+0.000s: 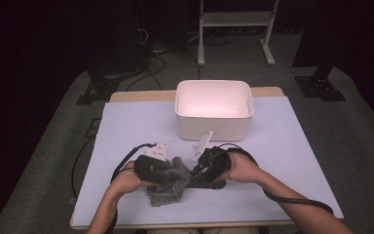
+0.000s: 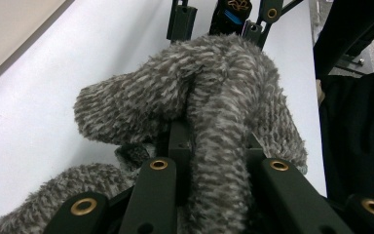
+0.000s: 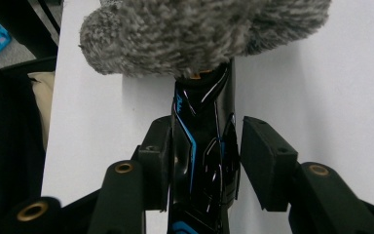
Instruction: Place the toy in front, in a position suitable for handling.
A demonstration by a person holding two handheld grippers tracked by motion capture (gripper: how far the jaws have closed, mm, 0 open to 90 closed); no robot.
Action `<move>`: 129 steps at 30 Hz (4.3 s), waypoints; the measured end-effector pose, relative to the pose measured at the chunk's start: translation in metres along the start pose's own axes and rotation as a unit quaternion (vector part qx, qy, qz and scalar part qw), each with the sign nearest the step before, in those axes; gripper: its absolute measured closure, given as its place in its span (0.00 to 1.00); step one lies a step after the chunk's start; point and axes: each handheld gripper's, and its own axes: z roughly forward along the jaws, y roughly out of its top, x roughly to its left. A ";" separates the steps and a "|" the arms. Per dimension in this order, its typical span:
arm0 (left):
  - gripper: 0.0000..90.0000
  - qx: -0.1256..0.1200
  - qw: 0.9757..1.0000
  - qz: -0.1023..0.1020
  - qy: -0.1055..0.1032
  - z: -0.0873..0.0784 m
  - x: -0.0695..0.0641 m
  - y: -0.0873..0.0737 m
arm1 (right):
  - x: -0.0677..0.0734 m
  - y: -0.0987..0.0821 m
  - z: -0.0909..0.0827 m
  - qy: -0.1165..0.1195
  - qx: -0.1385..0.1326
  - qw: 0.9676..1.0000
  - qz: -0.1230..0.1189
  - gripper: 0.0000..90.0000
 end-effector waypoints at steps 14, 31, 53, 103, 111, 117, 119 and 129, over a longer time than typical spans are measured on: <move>0.84 -0.004 1.000 0.002 -0.008 0.003 0.000 0.004 | -0.005 -0.018 -0.006 0.008 0.012 1.000 0.024 0.57; 0.84 -0.012 1.000 -0.002 -0.018 0.008 0.003 0.010 | -0.003 0.006 0.015 0.005 0.082 0.996 0.027 0.58; 0.84 -0.035 0.998 -0.028 0.048 -0.067 0.010 -0.002 | -0.005 0.017 0.010 -0.022 -0.123 0.992 0.029 0.62; 0.85 0.003 0.997 0.071 -0.013 -0.030 -0.020 0.091 | 0.013 -0.022 -0.017 -0.014 -0.190 0.982 0.002 0.61; 0.85 0.009 0.997 0.074 -0.015 -0.030 -0.021 0.092 | 0.016 -0.027 -0.026 -0.025 -0.184 0.983 0.002 0.62; 0.85 0.014 0.997 0.073 -0.008 -0.032 -0.021 0.087 | 0.018 -0.029 -0.030 -0.032 -0.176 0.984 -0.005 0.62; 0.85 0.017 0.998 0.068 -0.005 -0.033 -0.020 0.083 | 0.017 -0.031 -0.032 -0.032 -0.177 0.984 0.000 0.62; 0.85 0.023 0.997 0.075 -0.007 -0.032 -0.020 0.088 | 0.019 -0.033 -0.035 -0.036 -0.173 0.984 0.003 0.62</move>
